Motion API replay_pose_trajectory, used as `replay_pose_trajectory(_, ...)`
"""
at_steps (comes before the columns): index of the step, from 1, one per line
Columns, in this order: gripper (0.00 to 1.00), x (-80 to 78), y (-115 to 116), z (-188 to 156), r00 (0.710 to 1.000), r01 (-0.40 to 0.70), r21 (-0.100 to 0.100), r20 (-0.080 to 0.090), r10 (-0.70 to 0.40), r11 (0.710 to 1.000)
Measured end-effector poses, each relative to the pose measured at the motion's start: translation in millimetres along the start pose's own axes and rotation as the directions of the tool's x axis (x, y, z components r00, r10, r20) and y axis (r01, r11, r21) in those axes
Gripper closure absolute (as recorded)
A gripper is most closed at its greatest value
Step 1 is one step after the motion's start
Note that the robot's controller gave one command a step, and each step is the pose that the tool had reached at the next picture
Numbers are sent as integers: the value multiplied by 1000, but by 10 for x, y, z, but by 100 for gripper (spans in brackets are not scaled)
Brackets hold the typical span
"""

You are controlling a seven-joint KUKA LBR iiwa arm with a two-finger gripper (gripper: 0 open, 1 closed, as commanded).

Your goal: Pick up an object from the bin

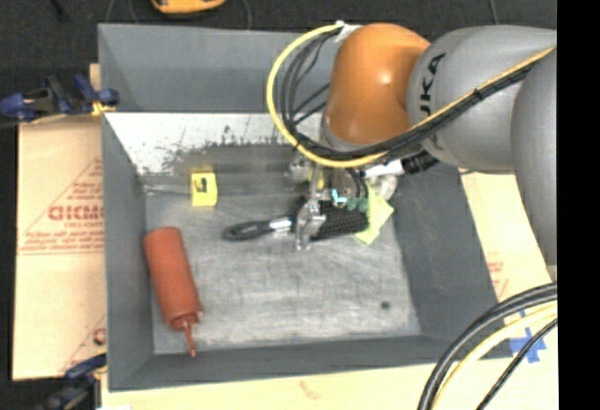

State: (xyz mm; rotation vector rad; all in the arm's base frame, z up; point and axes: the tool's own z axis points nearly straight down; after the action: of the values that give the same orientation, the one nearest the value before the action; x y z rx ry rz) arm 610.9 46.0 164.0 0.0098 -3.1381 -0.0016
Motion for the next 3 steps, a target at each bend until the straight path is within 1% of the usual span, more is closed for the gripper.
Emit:
replay_pose_trajectory(1, 0, -16, 0, -47, 1000, -1, 0, 8, 1, 1000)
replay_pose_trajectory(2, 0, -77, -10, 135, 994, 104, 3, 16, -104, 995)
replay_pose_trajectory(3, 0, -93, -21, 285, 985, 173, 4, 16, -173, 985)
